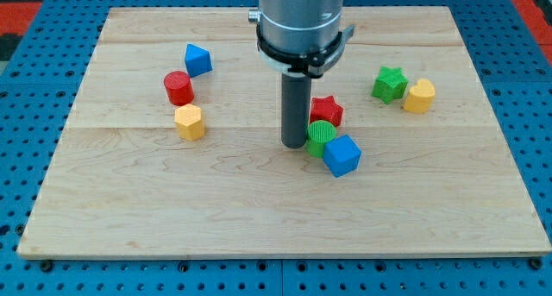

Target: Point your arm to the yellow hexagon

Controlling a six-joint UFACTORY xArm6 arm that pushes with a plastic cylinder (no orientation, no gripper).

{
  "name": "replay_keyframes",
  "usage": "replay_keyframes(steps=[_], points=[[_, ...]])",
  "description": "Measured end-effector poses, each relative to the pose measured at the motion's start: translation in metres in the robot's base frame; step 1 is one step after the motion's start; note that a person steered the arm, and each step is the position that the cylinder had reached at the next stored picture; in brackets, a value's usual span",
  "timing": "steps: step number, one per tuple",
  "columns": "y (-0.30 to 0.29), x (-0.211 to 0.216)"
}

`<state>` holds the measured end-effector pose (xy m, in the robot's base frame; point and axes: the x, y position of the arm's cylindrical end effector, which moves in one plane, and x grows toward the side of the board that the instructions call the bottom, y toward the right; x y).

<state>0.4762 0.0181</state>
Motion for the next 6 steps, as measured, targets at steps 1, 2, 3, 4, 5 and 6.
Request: replay_keyframes(steps=[1,2,3,4,5,6], points=[[0.016,0.013],[0.068,-0.032],[0.093,-0.069],[0.084,-0.048],[0.018,-0.013],[-0.075,0.035]])
